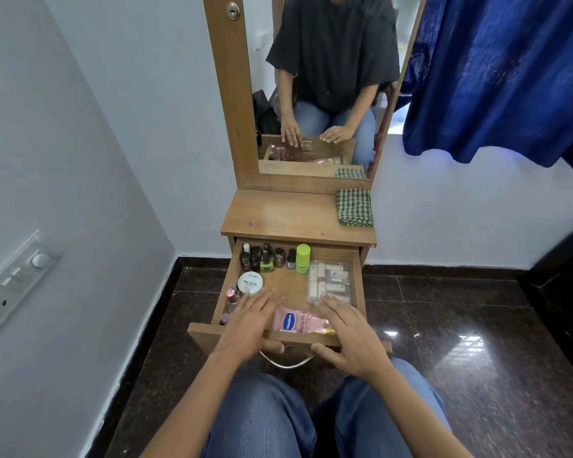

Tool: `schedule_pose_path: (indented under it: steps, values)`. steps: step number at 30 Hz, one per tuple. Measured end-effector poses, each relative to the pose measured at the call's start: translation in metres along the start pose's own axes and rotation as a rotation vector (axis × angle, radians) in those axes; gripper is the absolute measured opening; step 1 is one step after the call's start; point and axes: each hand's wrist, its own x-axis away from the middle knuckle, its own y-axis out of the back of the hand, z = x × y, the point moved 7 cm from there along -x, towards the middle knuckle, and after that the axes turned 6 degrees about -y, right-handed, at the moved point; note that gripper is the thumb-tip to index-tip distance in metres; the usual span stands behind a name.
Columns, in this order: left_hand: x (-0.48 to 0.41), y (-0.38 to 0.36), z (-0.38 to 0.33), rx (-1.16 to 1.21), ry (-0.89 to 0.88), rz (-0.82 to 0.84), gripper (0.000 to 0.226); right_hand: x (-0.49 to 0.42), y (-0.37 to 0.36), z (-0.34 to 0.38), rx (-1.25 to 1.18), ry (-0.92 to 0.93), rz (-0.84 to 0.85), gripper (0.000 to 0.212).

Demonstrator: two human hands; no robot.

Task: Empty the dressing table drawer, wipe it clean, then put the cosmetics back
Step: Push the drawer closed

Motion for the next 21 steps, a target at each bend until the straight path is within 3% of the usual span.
schedule_pose_path:
  steps: [8, 21]
  values:
    - [-0.029, 0.003, 0.015, -0.06, 0.013, -0.127, 0.112, -0.028, -0.003, -0.018, 0.121, 0.007, -0.044, 0.069]
    - [-0.106, 0.033, 0.03, -0.095, 0.151, -0.37, 0.092, -0.109, -0.009, -0.053, 0.211, -0.112, -0.244, 0.061]
